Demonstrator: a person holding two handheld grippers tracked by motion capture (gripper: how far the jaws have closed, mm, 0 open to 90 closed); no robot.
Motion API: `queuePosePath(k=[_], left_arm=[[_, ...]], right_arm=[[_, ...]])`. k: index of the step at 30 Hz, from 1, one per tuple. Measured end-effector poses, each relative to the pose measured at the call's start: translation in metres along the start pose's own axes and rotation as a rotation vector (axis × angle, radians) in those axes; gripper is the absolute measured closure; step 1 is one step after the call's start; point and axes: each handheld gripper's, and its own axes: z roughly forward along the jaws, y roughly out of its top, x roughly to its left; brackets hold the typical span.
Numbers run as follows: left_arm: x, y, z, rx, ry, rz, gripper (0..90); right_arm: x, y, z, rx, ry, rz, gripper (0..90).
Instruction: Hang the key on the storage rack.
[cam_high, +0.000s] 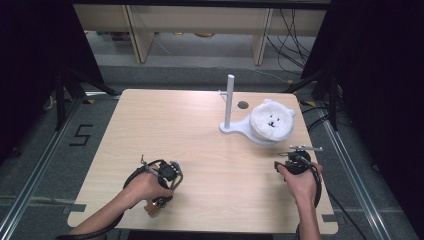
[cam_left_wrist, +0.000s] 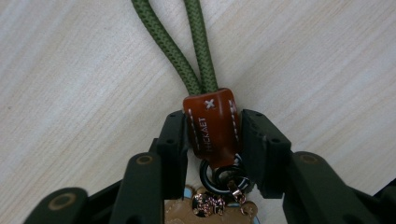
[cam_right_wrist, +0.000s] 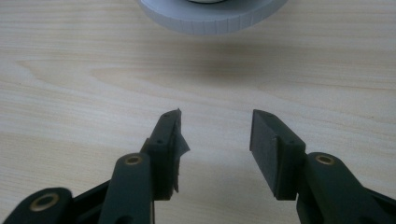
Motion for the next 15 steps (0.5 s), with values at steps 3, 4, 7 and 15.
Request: queuePosePath(k=[3, 4, 7, 15], left_arm=[[-0.003, -0.002, 0.000, -0.015, 0.020, 0.018, 65.4], [-0.003, -0.003, 0.000, -0.012, 0.023, 0.029, 65.9], [-0.003, -0.005, -0.001, -0.029, 0.017, 0.040, 66.6], [0.000, -0.013, -0.001, -0.088, -0.001, 0.057, 67.6]], right_arm=[[-0.002, -0.001, 0.000, 0.004, -0.003, -0.023, 54.4], [-0.002, -0.001, 0.000, 0.005, -0.006, -0.025, 54.4], [-0.002, -0.001, 0.000, 0.003, -0.005, -0.025, 54.3], [-0.002, -0.001, -0.001, 0.002, -0.004, -0.018, 53.9]])
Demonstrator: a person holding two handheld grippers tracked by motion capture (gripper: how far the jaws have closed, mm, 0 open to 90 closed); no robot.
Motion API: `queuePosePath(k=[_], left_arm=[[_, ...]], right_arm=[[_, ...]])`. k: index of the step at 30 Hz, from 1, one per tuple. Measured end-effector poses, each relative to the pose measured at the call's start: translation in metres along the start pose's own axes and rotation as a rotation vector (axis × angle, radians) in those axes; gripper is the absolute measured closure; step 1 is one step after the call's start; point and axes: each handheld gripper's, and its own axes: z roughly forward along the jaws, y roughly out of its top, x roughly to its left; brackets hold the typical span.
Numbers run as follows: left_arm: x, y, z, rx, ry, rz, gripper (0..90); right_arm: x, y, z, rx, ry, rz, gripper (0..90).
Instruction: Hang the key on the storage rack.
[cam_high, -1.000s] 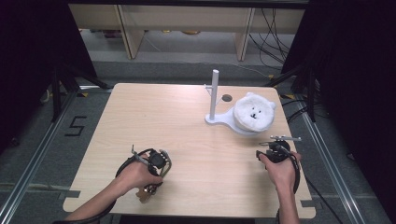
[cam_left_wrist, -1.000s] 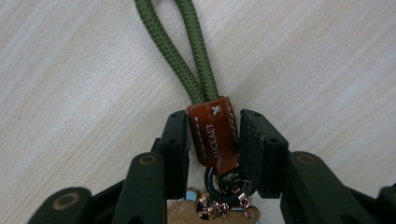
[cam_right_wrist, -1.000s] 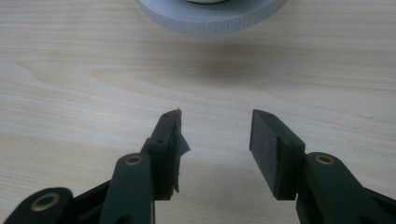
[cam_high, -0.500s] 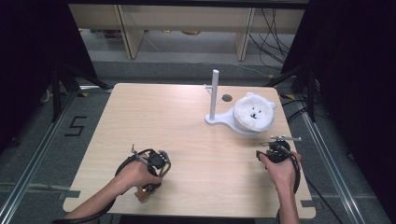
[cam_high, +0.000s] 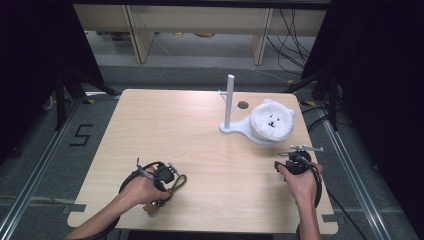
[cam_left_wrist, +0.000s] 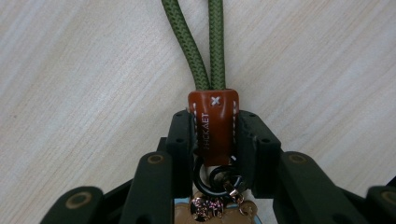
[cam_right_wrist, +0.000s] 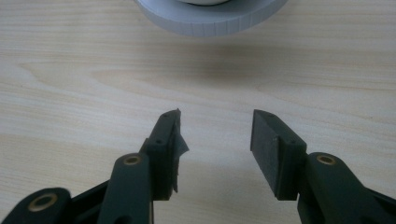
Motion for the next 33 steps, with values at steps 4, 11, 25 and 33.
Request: queuePosePath(k=[4, 11, 25, 33], left_arm=[[0.000, -0.004, -0.003, -0.049, -0.012, 0.010, 67.7], [0.003, -0.012, -0.010, -0.165, -0.018, 0.030, 67.7], [0.006, -0.029, -0.011, -0.441, -0.056, -0.027, 67.7], [0.003, -0.034, -0.012, -0.584, -0.072, -0.069, 67.7]], right_arm=[[0.003, 0.001, -0.001, -0.006, 0.010, 0.043, 53.9], [0.001, 0.002, 0.000, -0.035, -0.004, 0.027, 53.9], [0.003, 0.002, -0.001, -0.046, 0.003, 0.028, 53.9], [0.003, 0.002, -0.002, -0.057, 0.000, 0.024, 53.7]])
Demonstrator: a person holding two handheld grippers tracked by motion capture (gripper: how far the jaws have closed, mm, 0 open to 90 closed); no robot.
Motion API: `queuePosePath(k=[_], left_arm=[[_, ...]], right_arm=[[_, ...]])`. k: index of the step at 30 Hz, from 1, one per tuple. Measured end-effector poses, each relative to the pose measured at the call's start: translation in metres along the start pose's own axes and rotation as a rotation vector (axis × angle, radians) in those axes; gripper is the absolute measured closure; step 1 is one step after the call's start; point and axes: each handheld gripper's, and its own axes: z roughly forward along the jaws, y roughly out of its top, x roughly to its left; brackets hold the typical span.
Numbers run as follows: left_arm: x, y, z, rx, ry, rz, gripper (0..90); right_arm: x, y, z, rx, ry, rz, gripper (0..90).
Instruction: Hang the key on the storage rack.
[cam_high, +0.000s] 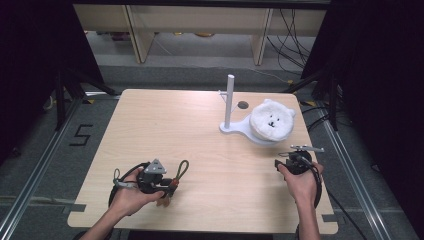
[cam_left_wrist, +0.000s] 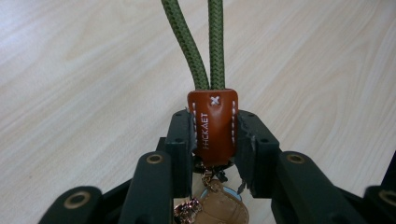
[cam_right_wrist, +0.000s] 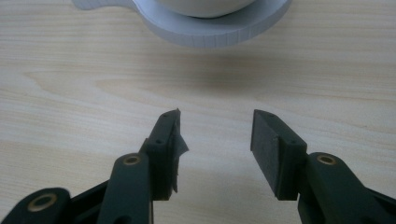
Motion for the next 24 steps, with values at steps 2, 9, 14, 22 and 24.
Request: queuePosePath(k=[2, 9, 14, 22, 24], left_arm=[[0.000, 0.000, -0.001, -0.045, 0.005, -0.004, 67.8], [0.004, 0.001, -0.002, -0.181, 0.014, -0.039, 67.6], [0.004, 0.005, -0.005, -0.259, 0.031, -0.040, 67.7], [0.008, 0.011, -0.008, -0.348, 0.051, -0.043, 67.6], [0.008, 0.013, -0.009, -0.354, 0.066, -0.040, 67.6]], right_arm=[[-0.001, 0.000, 0.002, -0.007, -0.014, -0.010, 53.7], [0.001, -0.001, 0.002, -0.011, 0.005, -0.010, 53.4], [0.000, -0.001, 0.003, -0.019, 0.002, -0.038, 53.4], [-0.001, -0.002, 0.002, -0.015, 0.010, -0.043, 53.3], [0.000, -0.002, 0.002, -0.005, 0.007, -0.029, 53.3]])
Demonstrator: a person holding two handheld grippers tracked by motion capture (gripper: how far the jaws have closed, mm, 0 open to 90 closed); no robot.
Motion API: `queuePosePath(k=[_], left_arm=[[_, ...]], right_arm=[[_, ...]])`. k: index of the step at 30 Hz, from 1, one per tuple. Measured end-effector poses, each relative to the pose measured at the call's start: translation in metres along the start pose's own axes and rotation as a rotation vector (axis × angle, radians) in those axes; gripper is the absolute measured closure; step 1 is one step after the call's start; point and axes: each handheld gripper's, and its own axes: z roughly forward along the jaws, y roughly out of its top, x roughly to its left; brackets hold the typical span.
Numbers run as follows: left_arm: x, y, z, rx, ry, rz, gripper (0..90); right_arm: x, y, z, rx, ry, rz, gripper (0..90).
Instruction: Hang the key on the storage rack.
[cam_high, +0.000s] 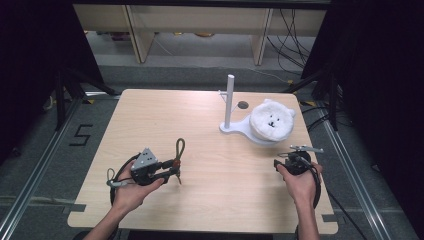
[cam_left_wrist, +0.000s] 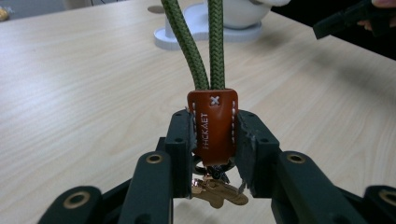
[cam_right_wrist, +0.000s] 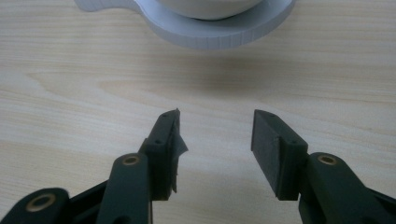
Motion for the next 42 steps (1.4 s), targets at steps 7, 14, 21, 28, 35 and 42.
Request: queuePosePath(k=[7, 14, 21, 28, 35, 42], left_arm=[[0.001, 0.009, 0.003, -0.053, 0.012, 0.015, 67.6], [0.003, 0.018, 0.011, -0.095, -0.003, 0.042, 67.6], [0.002, 0.023, 0.018, -0.102, -0.001, 0.069, 67.6], [0.002, 0.032, 0.026, -0.130, -0.014, 0.100, 67.5], [0.003, 0.042, 0.033, -0.130, -0.008, 0.127, 67.5], [0.004, 0.047, 0.041, -0.130, -0.011, 0.140, 67.5]], right_arm=[[0.000, 0.000, 0.000, 0.002, 0.001, -0.003, 53.2], [0.002, 0.001, 0.000, -0.010, -0.008, 0.011, 53.2], [0.001, 0.000, 0.000, -0.012, -0.014, 0.010, 53.0], [0.002, 0.000, 0.000, -0.011, -0.012, 0.014, 52.9], [0.002, 0.000, 0.000, -0.006, -0.013, 0.014, 52.8], [0.001, -0.001, -0.001, 0.001, -0.003, 0.002, 52.8]])
